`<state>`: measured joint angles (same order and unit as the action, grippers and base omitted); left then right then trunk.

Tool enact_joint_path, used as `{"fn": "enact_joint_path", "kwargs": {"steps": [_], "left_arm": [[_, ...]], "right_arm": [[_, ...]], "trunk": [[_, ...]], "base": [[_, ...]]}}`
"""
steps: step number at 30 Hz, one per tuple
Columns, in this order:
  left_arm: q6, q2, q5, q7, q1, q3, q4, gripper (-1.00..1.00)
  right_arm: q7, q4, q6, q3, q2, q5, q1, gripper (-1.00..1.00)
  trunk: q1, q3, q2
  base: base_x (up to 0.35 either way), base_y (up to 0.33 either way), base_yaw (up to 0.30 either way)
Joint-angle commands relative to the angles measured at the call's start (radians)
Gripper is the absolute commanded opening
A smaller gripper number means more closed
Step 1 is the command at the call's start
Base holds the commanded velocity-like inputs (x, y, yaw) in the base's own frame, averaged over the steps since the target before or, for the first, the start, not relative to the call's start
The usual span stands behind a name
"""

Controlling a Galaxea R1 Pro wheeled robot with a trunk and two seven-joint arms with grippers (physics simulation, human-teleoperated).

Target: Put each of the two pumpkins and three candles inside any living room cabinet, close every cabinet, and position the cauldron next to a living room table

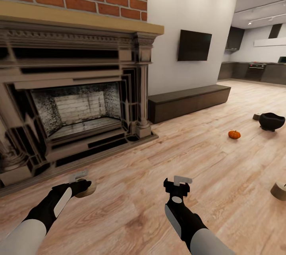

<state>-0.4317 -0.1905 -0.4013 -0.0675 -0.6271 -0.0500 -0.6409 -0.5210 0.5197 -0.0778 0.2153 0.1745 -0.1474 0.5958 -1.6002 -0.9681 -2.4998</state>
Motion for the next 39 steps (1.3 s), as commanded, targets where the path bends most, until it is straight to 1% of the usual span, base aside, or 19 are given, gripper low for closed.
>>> {"fn": "enact_joint_path", "kwargs": {"steps": [1, 3, 10, 17, 24, 39], "left_arm": [[-0.004, -0.001, -0.01, -0.007, 0.0, -0.005, -0.002, -1.0], [-0.003, -0.001, -0.01, -0.008, 0.0, -0.006, -0.002, -1.0], [-0.002, 0.003, -0.009, -0.009, 0.0, -0.007, 0.005, -1.0], [-0.002, 0.003, -0.009, -0.009, 0.0, -0.013, 0.009, -1.0], [-0.002, 0.003, -0.008, -0.009, 0.0, -0.013, 0.009, -1.0], [-0.002, 0.004, -0.009, -0.009, 0.0, -0.013, 0.009, -1.0]], "right_arm": [[-0.004, -0.001, -0.008, 0.004, 0.0, -0.011, 0.001, 1.0], [-0.003, -0.017, -0.023, 0.005, 0.0, -0.002, 0.001, 1.0], [-0.002, -0.019, -0.028, 0.006, 0.0, -0.006, 0.001, 1.0], [0.013, -0.027, -0.066, 0.006, 0.0, -0.003, 0.001, 1.0], [0.013, -0.033, -0.07, 0.006, 0.0, -0.003, 0.001, 1.0], [0.013, -0.035, -0.078, 0.007, 0.0, 0.002, 0.001, 1.0]], "trunk": [[0.0, -0.001, 0.0], [0.0, -0.001, 0.0], [0.0, -0.001, 0.0], [0.0, -0.001, 0.0], [0.0, -0.001, 0.0], [0.0, -0.003, 0.0]], "base": [[0.247, -0.199, 0.0], [0.243, -0.23, 0.0], [0.214, -0.267, 0.0], [0.197, -0.28, 0.0], [0.23, -0.257, 0.007], [0.255, -0.233, 0.149]]}}
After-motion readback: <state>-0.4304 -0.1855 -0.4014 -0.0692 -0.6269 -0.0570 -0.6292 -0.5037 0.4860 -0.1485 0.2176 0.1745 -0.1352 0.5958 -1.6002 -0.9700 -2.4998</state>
